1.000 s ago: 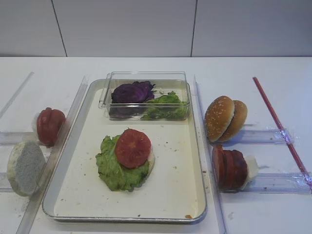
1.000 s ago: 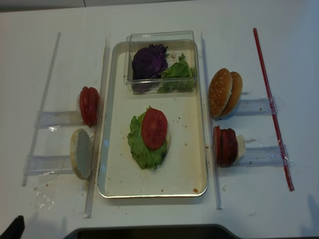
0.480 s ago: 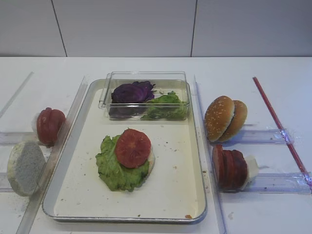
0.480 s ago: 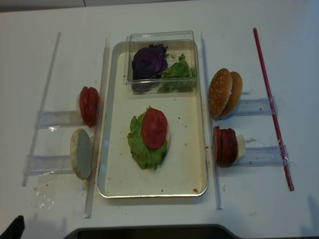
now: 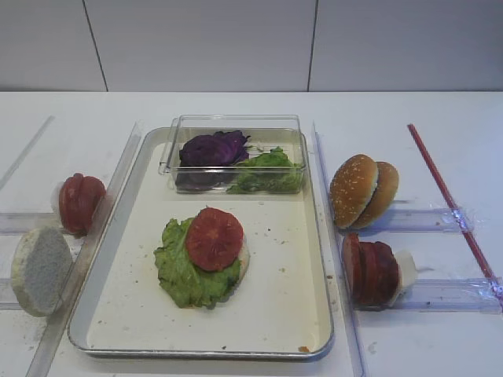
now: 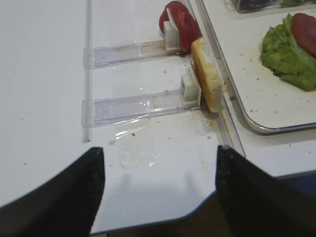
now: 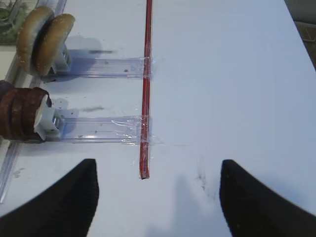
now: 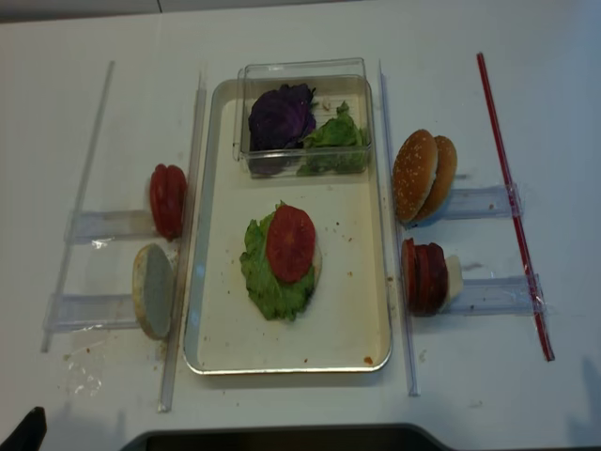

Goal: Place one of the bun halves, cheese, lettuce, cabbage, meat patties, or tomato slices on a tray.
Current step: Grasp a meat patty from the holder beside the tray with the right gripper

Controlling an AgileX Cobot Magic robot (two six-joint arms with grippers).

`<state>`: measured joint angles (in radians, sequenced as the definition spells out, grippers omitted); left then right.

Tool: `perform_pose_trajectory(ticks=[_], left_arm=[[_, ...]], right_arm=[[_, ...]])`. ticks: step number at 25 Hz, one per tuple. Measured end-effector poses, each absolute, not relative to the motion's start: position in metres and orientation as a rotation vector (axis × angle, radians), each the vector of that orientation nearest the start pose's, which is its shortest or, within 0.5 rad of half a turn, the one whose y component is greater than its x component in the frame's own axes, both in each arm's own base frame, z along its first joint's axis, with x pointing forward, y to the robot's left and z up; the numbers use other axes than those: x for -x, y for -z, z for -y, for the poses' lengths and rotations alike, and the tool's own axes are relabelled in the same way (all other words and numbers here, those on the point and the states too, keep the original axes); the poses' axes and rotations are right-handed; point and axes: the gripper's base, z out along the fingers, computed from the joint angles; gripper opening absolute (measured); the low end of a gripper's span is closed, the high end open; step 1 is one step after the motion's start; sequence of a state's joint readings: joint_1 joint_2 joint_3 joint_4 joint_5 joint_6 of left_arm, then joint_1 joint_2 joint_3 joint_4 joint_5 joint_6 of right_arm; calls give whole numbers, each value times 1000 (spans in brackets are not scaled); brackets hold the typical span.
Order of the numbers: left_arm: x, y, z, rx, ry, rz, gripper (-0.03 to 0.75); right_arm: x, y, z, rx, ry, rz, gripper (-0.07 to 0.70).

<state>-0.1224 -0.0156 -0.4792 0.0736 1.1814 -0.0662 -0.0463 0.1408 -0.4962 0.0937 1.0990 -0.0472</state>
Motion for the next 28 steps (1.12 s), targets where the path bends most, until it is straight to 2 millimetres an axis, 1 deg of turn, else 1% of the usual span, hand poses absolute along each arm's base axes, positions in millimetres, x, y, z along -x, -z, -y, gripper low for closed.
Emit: perform_pose_trajectory(ticks=[3,7,12,16,21,23,28], left_arm=[[10,-262,-7,-52,18,-2167,440],[10,-262,-7,-52,18,-2167,440],[10,-262,-7,-52,18,-2167,440],[10,-262,-7,-52,18,-2167,440],[10,-262,-7,-52,18,-2167,440],[10,-262,-7,-52,18,-2167,440],[10,-262,-7,-52,18,-2167,440]], right_arm=[[-14,-278,-7,-2,-73,-2207,527],[-11,-291,-10,-18,-113,-2180,527],[-16,-312,-11,3,-131,-2257,527],[-26,-326,-12,27,-141,-2347,527],[-46,-343,-14,44,-188,-2398,527],[-55,-345,-17,60,-235,-2422,527],[-78,-342,-25,113,-372,-2493,527]])
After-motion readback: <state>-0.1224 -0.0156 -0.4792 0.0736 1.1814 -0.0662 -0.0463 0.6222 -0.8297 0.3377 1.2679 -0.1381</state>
